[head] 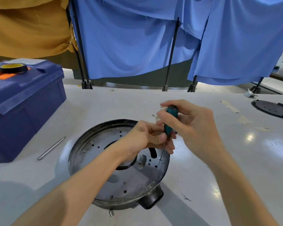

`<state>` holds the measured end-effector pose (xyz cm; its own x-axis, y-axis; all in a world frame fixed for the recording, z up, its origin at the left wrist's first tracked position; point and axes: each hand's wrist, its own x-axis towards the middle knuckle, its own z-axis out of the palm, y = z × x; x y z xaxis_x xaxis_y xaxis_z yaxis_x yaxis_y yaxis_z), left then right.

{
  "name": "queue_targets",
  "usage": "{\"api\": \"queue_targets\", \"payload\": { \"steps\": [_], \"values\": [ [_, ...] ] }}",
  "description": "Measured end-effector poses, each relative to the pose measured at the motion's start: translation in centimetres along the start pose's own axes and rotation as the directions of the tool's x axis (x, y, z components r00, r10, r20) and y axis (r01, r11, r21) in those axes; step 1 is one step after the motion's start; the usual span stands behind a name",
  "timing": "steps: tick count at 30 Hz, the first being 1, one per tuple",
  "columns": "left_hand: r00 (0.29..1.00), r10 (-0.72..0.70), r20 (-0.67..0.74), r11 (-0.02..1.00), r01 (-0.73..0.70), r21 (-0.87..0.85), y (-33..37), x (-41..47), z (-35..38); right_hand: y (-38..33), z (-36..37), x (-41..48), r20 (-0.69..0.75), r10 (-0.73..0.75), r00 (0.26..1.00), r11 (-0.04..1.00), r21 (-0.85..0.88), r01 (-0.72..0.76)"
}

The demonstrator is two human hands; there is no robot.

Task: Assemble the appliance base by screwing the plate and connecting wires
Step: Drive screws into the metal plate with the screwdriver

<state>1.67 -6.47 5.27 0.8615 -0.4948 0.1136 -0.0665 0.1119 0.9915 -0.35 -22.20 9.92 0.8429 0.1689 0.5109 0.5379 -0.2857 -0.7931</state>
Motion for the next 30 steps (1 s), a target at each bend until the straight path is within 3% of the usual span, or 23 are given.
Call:
{"api": "queue_targets", "payload": {
  "steps": [1,3,8,12,14,15,17,19,21,27,30],
  "values": [
    [1.0,-0.008,0.011,1.0,0.008,-0.024,0.0,-0.1,-0.1,-0.1,-0.7,0.3,0.148,0.032,0.989,0.994,0.101,-0.047],
    [0.999,-0.011,0.043,0.997,0.014,-0.071,0.0,-0.1,-0.3,0.1,-1.4,0.7,0.22,0.008,0.975,0.994,0.105,-0.032],
    [1.0,0.001,0.03,0.997,0.002,-0.082,0.0,0.0,0.0,0.8,-0.2,0.4,-0.117,-0.019,0.993,0.999,-0.04,0.014],
    [1.0,0.004,-0.009,1.0,-0.004,0.019,-0.1,0.5,0.9,1.1,2.0,-0.9,-0.441,-0.066,0.895,0.951,-0.299,-0.076],
    [1.0,-0.003,0.0,1.0,0.003,0.027,-0.1,0.5,0.7,0.7,2.4,-1.3,-0.461,-0.14,0.876,0.917,-0.394,-0.06],
    [1.0,-0.008,0.009,1.0,0.008,0.009,0.0,0.3,0.4,0.5,2.0,-1.0,-0.402,-0.117,0.908,0.935,-0.354,-0.036],
    [1.0,-0.015,0.022,0.999,0.016,-0.046,0.0,0.0,-0.2,0.2,0.4,0.1,-0.136,0.025,0.99,0.997,-0.071,-0.034],
    [1.0,-0.014,0.028,0.997,0.016,-0.07,0.0,-0.3,-0.2,0.3,-1.1,1.2,0.184,0.041,0.982,0.982,0.175,-0.074],
    [0.999,-0.002,0.049,0.999,0.004,-0.049,0.0,-0.3,0.2,0.6,-1.8,2.0,0.346,-0.019,0.938,0.963,0.258,-0.076],
    [0.995,0.005,0.1,1.0,-0.005,-0.002,0.0,-0.2,0.5,0.7,-1.1,3.5,0.457,-0.032,0.889,0.828,0.51,-0.233],
    [0.996,0.004,0.085,0.999,-0.001,-0.034,-0.2,-0.3,0.5,0.9,0.1,4.1,0.511,0.012,0.86,0.68,0.627,-0.381]
  ]
}}
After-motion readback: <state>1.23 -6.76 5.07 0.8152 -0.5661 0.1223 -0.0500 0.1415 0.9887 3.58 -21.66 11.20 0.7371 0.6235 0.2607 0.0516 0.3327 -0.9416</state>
